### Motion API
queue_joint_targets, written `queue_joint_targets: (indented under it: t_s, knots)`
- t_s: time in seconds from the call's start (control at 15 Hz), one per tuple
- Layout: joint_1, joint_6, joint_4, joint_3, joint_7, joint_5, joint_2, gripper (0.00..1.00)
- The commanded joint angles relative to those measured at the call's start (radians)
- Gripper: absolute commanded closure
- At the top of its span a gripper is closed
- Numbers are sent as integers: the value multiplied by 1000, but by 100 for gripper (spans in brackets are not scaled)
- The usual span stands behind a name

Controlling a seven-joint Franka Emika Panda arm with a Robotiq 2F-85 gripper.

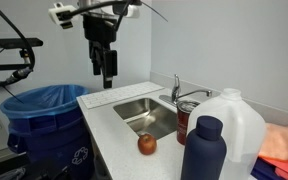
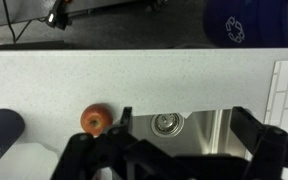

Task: Move the faucet to the center of the sink

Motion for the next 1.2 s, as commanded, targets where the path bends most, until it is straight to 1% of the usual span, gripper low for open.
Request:
queue_joint_targets:
  t_s: [0.0,0.13,0.47,0.6,0.8,1.13]
  knots:
    - [-6,32,1,18,-4,4,27,0]
    - [-3,62,2,26,-3,3,62,0]
    - [-3,64,6,25,-4,3,66,0]
    - [-4,63,41,27,-7,-7,91,0]
    - [-15,105,130,26,-12,-42,169,0]
    - [-26,193,327,7,-35,-104,345,0]
